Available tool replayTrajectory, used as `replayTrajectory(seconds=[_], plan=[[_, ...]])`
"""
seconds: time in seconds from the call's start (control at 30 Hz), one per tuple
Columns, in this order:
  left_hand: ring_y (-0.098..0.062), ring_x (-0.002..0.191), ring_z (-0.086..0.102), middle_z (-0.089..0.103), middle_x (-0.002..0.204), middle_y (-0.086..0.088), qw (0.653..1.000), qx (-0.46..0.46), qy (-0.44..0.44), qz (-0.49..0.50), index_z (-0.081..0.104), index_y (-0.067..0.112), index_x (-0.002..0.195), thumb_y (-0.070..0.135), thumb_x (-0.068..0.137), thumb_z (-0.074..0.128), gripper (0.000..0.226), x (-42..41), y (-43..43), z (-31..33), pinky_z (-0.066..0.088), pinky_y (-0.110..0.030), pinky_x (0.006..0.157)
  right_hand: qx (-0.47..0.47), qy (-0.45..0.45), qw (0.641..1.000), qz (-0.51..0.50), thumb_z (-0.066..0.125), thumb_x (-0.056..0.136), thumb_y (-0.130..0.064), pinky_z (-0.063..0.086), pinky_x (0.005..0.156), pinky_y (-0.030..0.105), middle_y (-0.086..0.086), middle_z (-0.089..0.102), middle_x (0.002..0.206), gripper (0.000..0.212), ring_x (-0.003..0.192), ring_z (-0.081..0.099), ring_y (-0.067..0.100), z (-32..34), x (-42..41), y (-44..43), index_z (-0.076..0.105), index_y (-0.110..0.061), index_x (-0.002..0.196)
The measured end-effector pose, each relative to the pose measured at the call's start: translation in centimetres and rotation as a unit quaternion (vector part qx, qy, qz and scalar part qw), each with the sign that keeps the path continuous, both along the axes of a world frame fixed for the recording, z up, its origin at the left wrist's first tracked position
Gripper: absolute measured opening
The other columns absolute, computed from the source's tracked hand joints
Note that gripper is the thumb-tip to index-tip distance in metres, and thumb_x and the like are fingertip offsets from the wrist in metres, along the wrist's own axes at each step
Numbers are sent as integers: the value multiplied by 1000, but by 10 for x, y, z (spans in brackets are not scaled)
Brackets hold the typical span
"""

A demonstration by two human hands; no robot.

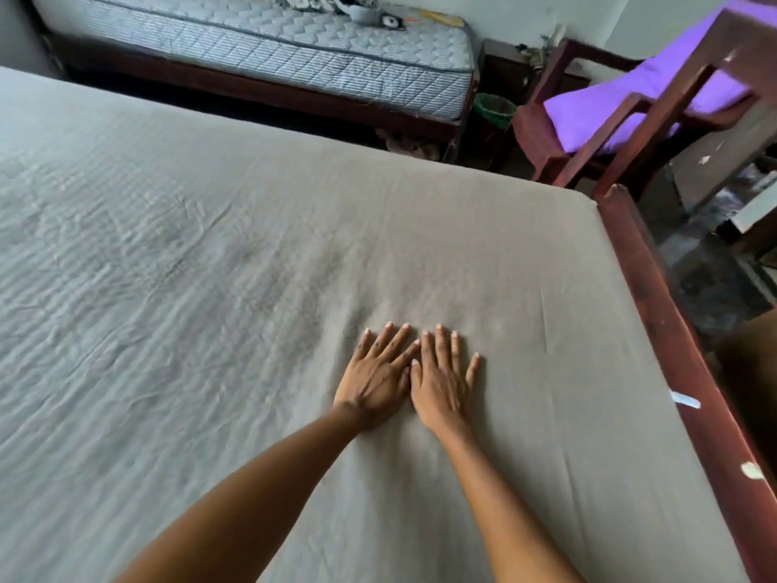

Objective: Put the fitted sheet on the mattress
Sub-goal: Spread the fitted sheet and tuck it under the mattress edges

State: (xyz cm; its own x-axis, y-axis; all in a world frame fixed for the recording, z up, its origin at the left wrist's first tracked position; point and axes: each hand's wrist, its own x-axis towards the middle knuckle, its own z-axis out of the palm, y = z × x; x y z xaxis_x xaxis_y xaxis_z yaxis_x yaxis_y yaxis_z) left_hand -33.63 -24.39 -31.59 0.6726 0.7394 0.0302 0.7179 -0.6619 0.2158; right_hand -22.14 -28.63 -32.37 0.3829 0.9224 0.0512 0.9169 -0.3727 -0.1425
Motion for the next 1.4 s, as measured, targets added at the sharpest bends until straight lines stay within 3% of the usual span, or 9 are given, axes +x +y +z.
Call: replayTrajectory(seconds=[0.43, 0.6, 0.8, 0.9, 0.97, 1.07, 1.13, 1.23, 1.4], plan=[[-25, 145, 12, 22, 156, 0, 970, -8, 10, 243, 31, 35, 145, 55, 89, 9, 63, -255, -1, 2, -7, -40, 116, -15, 19, 976, 217, 34, 81, -57, 29, 99, 67, 12, 54, 135, 65, 124, 51, 37, 1, -218, 32, 63, -18, 123], [-23, 146, 6, 14, 157, 2, 937, -23, 15, 349, 26, 34, 146, 54, 82, -2, 73, -339, -29, 7, -7, -41, 116, -51, 21, 950, 309, 32, 83, -56, 34, 97, 64, 7, 57, 133, 62, 123, 53, 34, 10, -312, 25, 62, -22, 125], [-24, 146, 7, 14, 157, 2, 854, -29, 49, 517, 27, 30, 147, 58, 79, -3, 79, -445, -92, 17, 0, -48, 115, -131, 49, 889, 436, 23, 84, -61, 21, 101, 67, 7, 47, 143, 71, 133, 42, 33, 24, -419, -11, 53, -22, 134], [-25, 146, 2, 6, 159, 0, 812, -53, 103, 572, 15, 27, 150, 61, 82, -4, 79, -472, -116, 25, -3, -48, 115, -148, 72, 839, 518, 3, 76, -65, -10, 106, 63, 4, 17, 158, 87, 146, 10, 27, 40, -453, -32, 27, -22, 149], [-26, 146, 4, 7, 158, -6, 800, -49, 120, 585, 14, 21, 150, 53, 89, -1, 71, -471, -117, 31, -1, -49, 114, -158, 97, 805, 564, -1, 75, -61, -8, 110, 64, -1, 10, 159, 86, 147, 5, 24, 49, -456, -36, 20, -24, 150], [-30, 140, 29, 34, 150, -12, 847, 10, 109, 521, 40, 13, 142, 43, 92, 14, 64, -450, -98, 46, 3, -48, 113, -105, 89, 850, 509, 28, 84, -52, 34, 103, 61, 2, 45, 145, 64, 133, 43, 27, 58, -428, -18, 40, -23, 140], [-29, 135, 39, 45, 144, -11, 879, 33, 115, 461, 51, 14, 135, 40, 92, 24, 57, -427, -77, 51, 4, -46, 113, -72, 108, 890, 437, 35, 85, -49, 40, 96, 59, 6, 49, 142, 60, 128, 49, 29, 62, -388, 14, 38, -21, 138], [-29, 133, 42, 48, 141, -10, 907, 14, 93, 409, 54, 15, 132, 40, 91, 29, 54, -382, -39, 52, 11, -46, 112, -43, 95, 931, 351, 34, 85, -47, 35, 96, 64, 11, 43, 145, 64, 131, 44, 34, 64, -316, 68, 41, -16, 140], [-28, 130, 46, 51, 139, -7, 942, -42, 72, 325, 57, 19, 129, 43, 85, 30, 56, -327, 28, 21, 20, -50, 113, -39, 37, 973, 226, 20, 85, -61, 3, 112, 57, 4, 14, 158, 76, 146, 10, 26, 31, -219, 122, 28, -19, 148]])
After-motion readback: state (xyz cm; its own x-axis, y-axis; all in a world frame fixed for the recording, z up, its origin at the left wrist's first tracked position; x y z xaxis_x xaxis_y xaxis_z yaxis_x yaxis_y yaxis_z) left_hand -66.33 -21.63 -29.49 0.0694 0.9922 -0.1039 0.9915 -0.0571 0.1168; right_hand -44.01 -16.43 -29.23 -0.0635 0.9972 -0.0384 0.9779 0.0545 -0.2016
